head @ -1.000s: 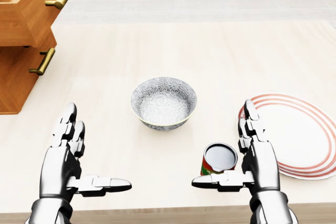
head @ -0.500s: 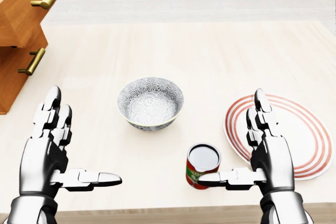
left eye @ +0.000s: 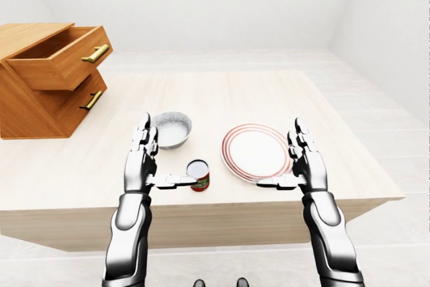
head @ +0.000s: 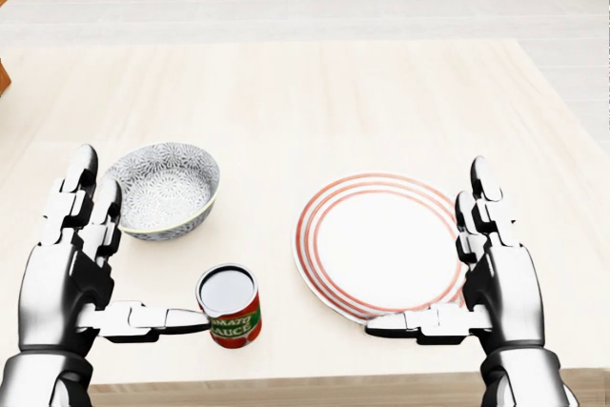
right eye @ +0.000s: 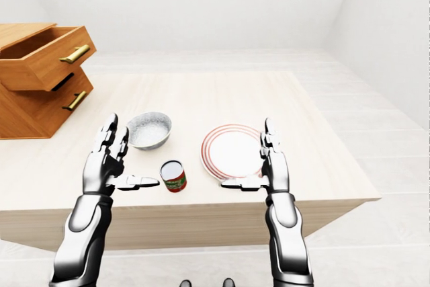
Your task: Put the bowl on the plate.
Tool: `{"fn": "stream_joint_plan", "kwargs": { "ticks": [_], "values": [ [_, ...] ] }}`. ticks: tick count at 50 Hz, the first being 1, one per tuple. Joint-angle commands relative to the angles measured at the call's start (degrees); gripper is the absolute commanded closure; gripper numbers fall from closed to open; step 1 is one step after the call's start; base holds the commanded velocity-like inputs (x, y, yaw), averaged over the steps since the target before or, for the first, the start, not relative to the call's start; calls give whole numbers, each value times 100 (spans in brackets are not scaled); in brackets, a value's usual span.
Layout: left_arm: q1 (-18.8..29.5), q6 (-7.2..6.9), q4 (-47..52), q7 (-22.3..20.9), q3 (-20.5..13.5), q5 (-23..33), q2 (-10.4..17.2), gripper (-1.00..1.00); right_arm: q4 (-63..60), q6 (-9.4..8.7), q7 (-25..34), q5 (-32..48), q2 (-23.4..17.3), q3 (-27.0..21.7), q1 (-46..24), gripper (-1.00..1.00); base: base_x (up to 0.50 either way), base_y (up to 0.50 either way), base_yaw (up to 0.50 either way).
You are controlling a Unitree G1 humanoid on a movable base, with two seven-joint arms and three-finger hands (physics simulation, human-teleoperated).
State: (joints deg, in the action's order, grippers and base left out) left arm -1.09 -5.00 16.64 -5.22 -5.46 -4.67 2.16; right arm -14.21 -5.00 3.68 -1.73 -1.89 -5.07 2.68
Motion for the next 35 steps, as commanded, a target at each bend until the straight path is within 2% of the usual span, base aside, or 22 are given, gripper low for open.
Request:
{"fn": "stream_joint_plan", "kwargs": {
  "ticks": [1,6,8,10,11,12,14,16,23,29,35],
  "values": [
    [1,0,-56,-132,-114,-6,112,-100,-74,0,20,-16,-19,-90,22,-100,0,-50,0],
    [46,0,-270,-226,-345,-36,208,-100,-102,0,45,-51,-17,-118,21,-100,0,-50,0],
    [97,0,172,-305,-650,-285,372,-100,-182,0,20,-19,-8,-105,55,-100,0,-7,0],
    [118,0,311,-348,-748,-349,413,-100,-192,0,20,-8,-6,-102,62,-100,0,0,0],
    [120,0,578,-396,-922,-464,519,-100,-218,0,11,14,-11,-103,72,-100,0,0,0],
    [126,0,583,-410,-939,-454,507,-100,-219,0,12,15,-9,-104,72,-100,0,0,0],
    [137,0,951,-466,-1184,-600,619,-100,-330,0,7,3,-21,-138,77,-100,0,0,0],
    [209,0,1149,-386,-1381,-700,598,-100,-486,0,51,-42,-28,-138,96,-100,0,0,0],
    [167,0,1372,-524,-1412,-677,665,-100,-1284,0,104,-80,-49,-255,269,-100,0,0,0],
    [388,0,1653,-446,-1543,-706,733,-100,-1701,0,102,-49,-71,-415,225,-100,0,0,0],
    [318,0,1799,-498,-1537,-660,695,-100,-1932,0,136,-139,-68,-636,217,-100,0,0,0]
  ]
}}
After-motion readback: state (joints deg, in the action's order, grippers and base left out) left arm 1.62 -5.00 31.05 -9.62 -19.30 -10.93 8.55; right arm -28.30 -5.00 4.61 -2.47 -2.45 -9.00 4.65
